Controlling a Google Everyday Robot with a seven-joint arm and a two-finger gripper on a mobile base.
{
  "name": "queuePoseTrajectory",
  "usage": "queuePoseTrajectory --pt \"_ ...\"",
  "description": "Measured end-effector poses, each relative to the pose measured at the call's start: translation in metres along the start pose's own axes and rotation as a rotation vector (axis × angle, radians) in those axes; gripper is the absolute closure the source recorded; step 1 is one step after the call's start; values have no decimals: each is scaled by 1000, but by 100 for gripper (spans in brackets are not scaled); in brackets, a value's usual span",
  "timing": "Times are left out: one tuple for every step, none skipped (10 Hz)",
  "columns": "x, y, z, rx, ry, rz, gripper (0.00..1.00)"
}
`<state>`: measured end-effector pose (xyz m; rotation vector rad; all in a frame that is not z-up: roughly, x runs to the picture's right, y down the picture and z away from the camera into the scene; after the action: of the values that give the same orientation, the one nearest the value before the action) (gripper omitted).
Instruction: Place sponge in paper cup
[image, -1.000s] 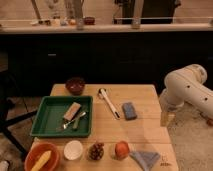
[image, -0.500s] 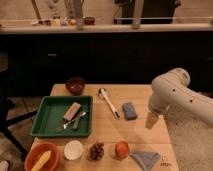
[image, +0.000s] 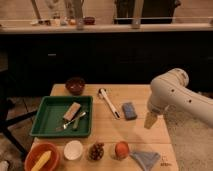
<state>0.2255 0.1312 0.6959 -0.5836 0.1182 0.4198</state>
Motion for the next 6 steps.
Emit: queuePoseTrajectory --pt "0 0 0 0 0 1 20" --pt "0 0 0 -1 0 4 20" --pt "-1 1 4 -8 -3 32 20" --pt "-9 4 8 -19 -10 67 20" --pt "-24 10 14 -30 -16 102 20" --pt "-33 14 18 -40 -22 126 20"
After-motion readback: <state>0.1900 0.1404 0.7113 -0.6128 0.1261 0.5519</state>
